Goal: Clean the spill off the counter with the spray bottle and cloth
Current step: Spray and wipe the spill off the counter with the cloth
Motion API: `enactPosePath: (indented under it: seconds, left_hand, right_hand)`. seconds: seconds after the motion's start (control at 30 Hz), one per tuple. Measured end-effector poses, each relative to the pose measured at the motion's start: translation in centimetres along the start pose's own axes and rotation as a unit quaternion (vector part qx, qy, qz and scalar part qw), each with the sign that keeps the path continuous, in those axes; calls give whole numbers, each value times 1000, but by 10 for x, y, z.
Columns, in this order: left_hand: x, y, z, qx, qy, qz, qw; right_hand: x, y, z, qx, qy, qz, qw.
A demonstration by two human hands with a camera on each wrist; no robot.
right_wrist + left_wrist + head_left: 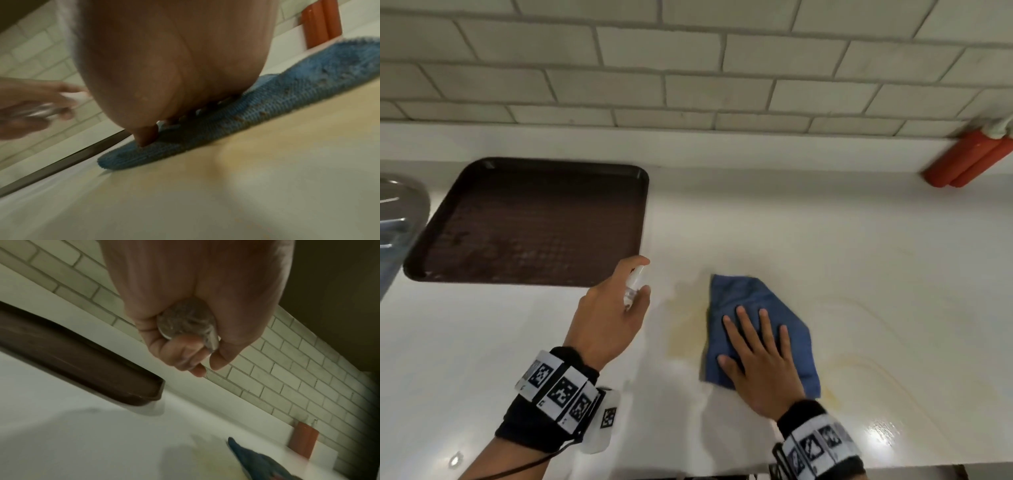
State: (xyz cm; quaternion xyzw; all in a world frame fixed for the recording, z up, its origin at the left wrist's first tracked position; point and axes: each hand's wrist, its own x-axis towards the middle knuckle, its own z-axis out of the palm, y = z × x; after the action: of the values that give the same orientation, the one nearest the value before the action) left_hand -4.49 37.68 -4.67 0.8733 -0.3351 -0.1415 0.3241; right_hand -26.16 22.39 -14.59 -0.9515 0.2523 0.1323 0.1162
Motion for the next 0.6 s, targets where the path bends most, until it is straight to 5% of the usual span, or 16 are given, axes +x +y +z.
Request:
enactPosePath:
  seconds: [0.17,0.23,0.4,0.6]
  left_hand:
    - [-4,-14,-7,-6,-10,0,1000]
    - [-5,-17,-8,-11,-10,-2,1000]
    - [-8,-21,-10,-27,-17,10,999]
    - [-15,-15,-5,-20,-42,13,999]
  right_hand:
    - [77,-5,-33,-8,-46,65,997]
    - [86,-34,-37,-3,-48,40,998]
    - [30,-107,-2,-18,-2,-101,995]
    - [4,-61,3,-24,28,-63,997]
